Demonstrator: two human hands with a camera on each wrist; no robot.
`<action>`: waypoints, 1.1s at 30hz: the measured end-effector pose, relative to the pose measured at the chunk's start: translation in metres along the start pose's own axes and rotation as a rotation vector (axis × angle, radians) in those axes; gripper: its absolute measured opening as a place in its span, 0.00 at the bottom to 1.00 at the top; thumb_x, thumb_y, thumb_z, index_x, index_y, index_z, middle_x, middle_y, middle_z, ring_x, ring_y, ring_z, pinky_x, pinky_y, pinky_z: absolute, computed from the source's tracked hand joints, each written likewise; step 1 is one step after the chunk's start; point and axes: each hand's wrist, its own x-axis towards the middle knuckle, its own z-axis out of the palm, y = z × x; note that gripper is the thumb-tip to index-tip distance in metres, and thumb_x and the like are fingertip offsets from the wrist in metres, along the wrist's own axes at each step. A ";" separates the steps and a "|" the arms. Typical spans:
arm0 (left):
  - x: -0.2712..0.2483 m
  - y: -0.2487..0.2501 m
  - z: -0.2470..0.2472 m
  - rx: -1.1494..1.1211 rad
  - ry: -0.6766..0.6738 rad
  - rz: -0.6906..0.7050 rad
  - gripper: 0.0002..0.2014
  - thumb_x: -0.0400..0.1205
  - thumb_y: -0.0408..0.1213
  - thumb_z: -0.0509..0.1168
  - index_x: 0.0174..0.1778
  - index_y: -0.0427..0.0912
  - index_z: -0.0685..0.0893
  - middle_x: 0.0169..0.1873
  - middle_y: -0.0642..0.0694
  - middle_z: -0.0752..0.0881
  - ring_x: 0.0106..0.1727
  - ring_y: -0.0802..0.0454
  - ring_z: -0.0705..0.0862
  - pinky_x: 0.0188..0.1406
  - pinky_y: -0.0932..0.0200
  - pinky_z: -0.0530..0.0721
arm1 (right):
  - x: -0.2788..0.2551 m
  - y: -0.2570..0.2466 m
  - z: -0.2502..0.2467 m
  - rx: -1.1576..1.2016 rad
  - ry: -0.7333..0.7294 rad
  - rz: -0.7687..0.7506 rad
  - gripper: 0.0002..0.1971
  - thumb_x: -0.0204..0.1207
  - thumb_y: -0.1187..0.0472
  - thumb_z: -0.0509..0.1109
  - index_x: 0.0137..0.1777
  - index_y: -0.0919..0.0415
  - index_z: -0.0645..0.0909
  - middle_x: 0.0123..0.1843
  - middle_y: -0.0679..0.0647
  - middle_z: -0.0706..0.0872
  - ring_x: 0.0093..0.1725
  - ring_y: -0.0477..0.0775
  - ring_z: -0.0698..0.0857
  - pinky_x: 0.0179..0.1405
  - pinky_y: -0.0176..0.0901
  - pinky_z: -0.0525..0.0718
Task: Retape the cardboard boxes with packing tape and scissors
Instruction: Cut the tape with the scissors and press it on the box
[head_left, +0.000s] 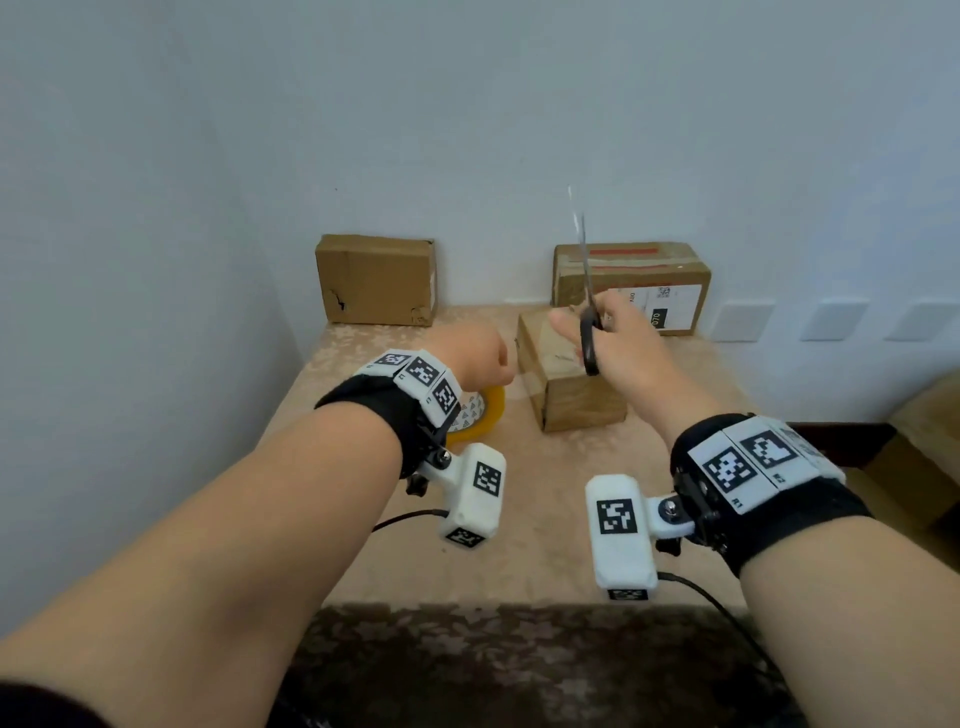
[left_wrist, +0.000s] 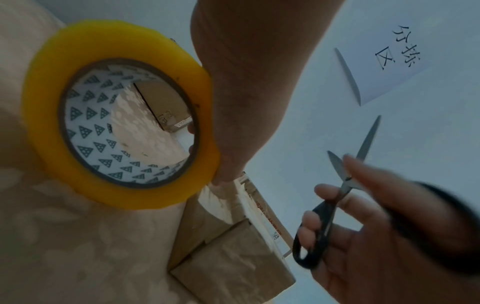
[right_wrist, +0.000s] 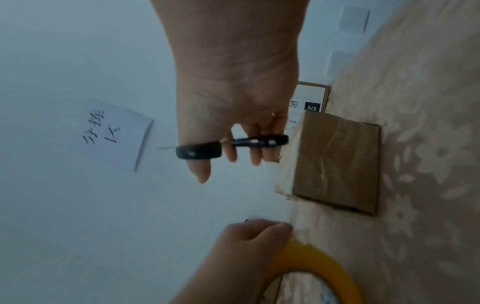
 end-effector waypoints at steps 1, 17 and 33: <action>-0.002 0.001 0.000 -0.001 0.003 -0.011 0.16 0.84 0.48 0.58 0.56 0.44 0.87 0.49 0.47 0.88 0.48 0.49 0.85 0.44 0.56 0.82 | -0.009 -0.007 -0.004 0.057 -0.075 0.066 0.15 0.76 0.39 0.68 0.50 0.50 0.77 0.40 0.52 0.84 0.43 0.52 0.84 0.48 0.44 0.82; -0.020 0.004 -0.007 -0.072 0.045 0.008 0.16 0.86 0.39 0.54 0.62 0.40 0.85 0.57 0.43 0.86 0.57 0.46 0.84 0.57 0.54 0.81 | -0.057 0.004 0.007 -0.138 -0.650 0.693 0.41 0.51 0.22 0.64 0.51 0.57 0.79 0.32 0.52 0.81 0.31 0.48 0.78 0.31 0.36 0.67; 0.007 -0.008 -0.006 -0.083 -0.100 -0.002 0.15 0.82 0.42 0.62 0.51 0.35 0.88 0.46 0.41 0.87 0.44 0.48 0.81 0.49 0.54 0.80 | -0.040 0.014 0.035 -0.013 -0.419 0.529 0.33 0.71 0.27 0.63 0.51 0.60 0.81 0.38 0.56 0.83 0.27 0.49 0.81 0.34 0.41 0.69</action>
